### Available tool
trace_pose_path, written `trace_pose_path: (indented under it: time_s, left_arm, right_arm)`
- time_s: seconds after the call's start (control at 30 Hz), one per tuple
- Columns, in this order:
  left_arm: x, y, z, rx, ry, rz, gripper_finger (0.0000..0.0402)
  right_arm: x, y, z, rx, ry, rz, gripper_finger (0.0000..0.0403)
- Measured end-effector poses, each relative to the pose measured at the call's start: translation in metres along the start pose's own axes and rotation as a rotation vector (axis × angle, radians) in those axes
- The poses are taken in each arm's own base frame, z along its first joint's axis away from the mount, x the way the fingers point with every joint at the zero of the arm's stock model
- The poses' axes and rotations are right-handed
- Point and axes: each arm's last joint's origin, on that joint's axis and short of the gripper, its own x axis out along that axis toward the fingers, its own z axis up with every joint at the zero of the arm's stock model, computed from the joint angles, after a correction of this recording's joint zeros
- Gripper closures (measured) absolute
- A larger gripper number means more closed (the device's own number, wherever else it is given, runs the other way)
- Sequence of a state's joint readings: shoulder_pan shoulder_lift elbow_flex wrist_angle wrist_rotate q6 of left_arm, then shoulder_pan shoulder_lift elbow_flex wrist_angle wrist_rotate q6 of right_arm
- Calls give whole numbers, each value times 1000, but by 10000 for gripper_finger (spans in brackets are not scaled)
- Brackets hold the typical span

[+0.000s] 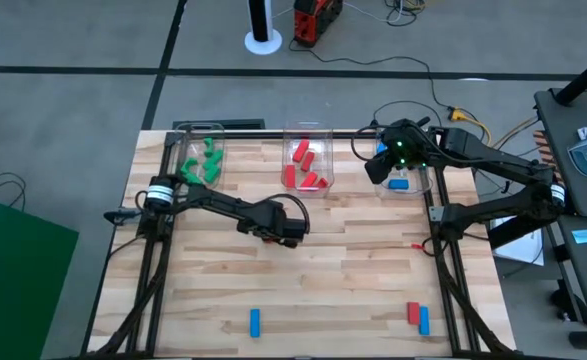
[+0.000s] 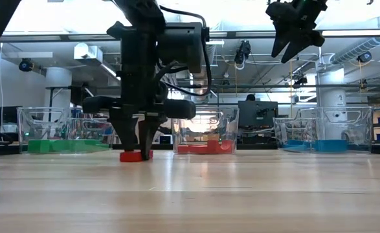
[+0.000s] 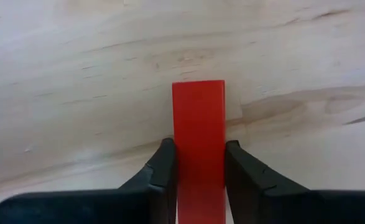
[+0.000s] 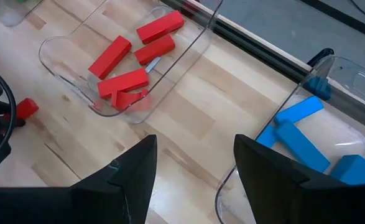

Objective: Sort blocks
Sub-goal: Put the red wooden block into the middle transparent bin

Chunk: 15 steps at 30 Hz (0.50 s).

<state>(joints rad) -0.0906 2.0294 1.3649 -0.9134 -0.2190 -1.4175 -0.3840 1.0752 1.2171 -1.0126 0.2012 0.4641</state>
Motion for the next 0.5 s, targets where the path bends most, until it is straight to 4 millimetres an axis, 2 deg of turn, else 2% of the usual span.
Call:
trace_pose_path:
  time_s: [0.13,0.2,0.5]
  left_arm:
    - [-6,2,0,59,34,-20,330]
    - [-16,4,0,85,62,-50,330]
    - [-90,24,9,147,58,-291,330]
  right_arm:
    - [0,0,0,0,0,0,197]
    - [0,0,0,9,0,0,197]
    - [0,0,0,13,0,0,197]
